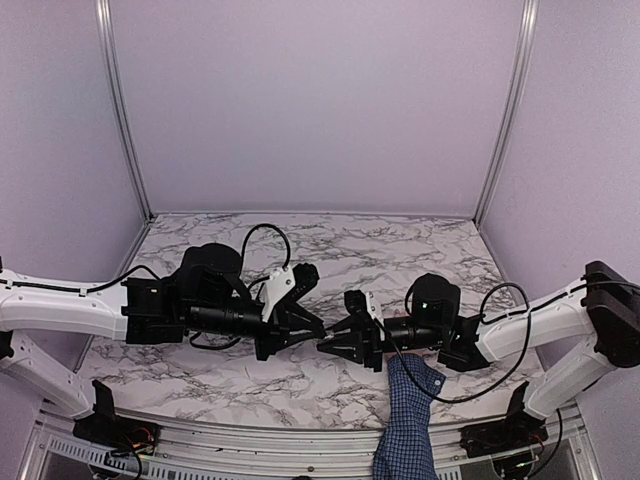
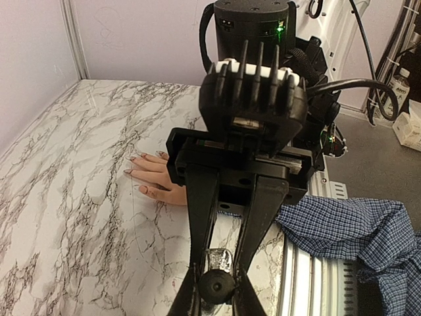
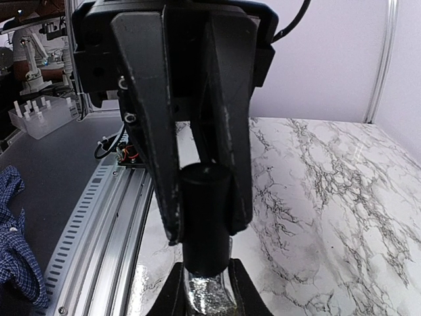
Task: Paint the nails
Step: Pass from the left arm to the right, then unscrew the cap of the nail polish bottle.
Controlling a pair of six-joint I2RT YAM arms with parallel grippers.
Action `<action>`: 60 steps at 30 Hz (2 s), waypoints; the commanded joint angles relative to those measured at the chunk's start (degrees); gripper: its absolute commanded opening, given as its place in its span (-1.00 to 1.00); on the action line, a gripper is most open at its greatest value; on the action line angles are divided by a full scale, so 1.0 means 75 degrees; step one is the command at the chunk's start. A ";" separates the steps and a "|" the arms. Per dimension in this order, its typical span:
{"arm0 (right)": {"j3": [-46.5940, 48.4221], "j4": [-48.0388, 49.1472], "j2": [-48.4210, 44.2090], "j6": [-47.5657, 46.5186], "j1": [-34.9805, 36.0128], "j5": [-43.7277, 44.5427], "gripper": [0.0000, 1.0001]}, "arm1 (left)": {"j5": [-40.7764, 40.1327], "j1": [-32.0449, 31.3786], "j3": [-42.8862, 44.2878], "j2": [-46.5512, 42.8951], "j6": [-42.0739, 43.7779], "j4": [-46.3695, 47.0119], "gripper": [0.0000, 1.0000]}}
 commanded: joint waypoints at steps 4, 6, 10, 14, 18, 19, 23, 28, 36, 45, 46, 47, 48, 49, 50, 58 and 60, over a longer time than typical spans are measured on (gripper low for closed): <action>0.0401 -0.0271 -0.0047 -0.0214 0.0082 -0.0392 -1.00 | 0.0306 0.0149 -0.0107 -0.0570 -0.0238 0.0248 -0.09; 0.0525 -0.0562 -0.0094 -0.0213 0.0082 -0.0633 -1.00 | 0.0805 0.0255 -0.0229 -0.0808 -0.0116 0.0252 0.24; 0.0830 -0.1187 -0.0096 -0.0147 0.0082 -0.1454 -1.00 | 0.1549 0.0361 -0.0420 -0.1223 0.0301 0.0299 0.42; 0.0931 -0.1292 -0.0121 0.0132 0.0082 -0.2209 -1.00 | 0.2169 0.0368 -0.0470 -0.1343 0.0817 0.0295 0.39; 0.1142 -0.1702 -0.0180 0.0218 0.0104 -0.2691 -1.00 | 0.2703 0.0368 -0.0434 -0.1280 0.1260 0.0153 0.31; 0.1213 -0.1868 -0.0183 0.0157 0.0120 -0.2781 -1.00 | 0.2797 0.0368 -0.0390 -0.1241 0.1391 0.0060 0.26; 0.1493 -0.2451 -0.0156 -0.0023 0.0300 -0.2946 -1.00 | 0.2906 0.0325 -0.0279 -0.1127 0.1717 -0.0113 0.17; 0.1593 -0.2557 -0.0066 0.0065 0.0380 -0.3121 -1.00 | 0.2817 0.0169 -0.0035 -0.0854 0.2195 -0.0586 -0.10; 0.1667 -0.2695 0.0034 0.0094 0.0387 -0.3238 -1.00 | 0.2629 -0.0058 0.0181 -0.0661 0.2672 -0.1100 -0.32; 0.1706 -0.2722 0.0101 0.0153 0.0382 -0.3169 -1.00 | 0.2335 -0.0205 0.0206 -0.0602 0.2659 -0.1123 -0.71; 0.1696 -0.2719 0.0073 0.0151 0.0386 -0.3100 -1.00 | 0.2260 -0.0212 0.0220 -0.0593 0.2599 -0.1123 -0.76; 0.1677 -0.2717 0.0050 0.0153 0.0385 -0.3032 -1.00 | 0.2162 -0.0217 0.0251 -0.0575 0.2545 -0.1123 -0.81; 0.1679 -0.2718 0.0025 0.0153 0.0387 -0.2980 -1.00 | 0.2126 -0.0217 0.0255 -0.0563 0.2491 -0.1123 -0.86; 0.1675 -0.2704 -0.0002 0.0153 0.0387 -0.2916 -1.00 | 0.2079 -0.0218 0.0247 -0.0550 0.2447 -0.1117 -0.90; 0.1662 -0.2674 -0.0032 0.0172 0.0384 -0.2853 -1.00 | 0.2011 -0.0218 0.0237 -0.0550 0.2377 -0.1081 -0.95; 0.1564 -0.2832 -0.0496 0.0005 0.0381 -0.1190 -1.00 | 0.0837 -0.0218 -0.0002 -0.0663 0.1315 -0.0283 -1.00; 0.1485 -0.2827 -0.0679 -0.0033 0.0385 -0.0653 -1.00 | 0.0502 -0.0216 -0.0008 -0.0645 0.1099 -0.0247 -1.00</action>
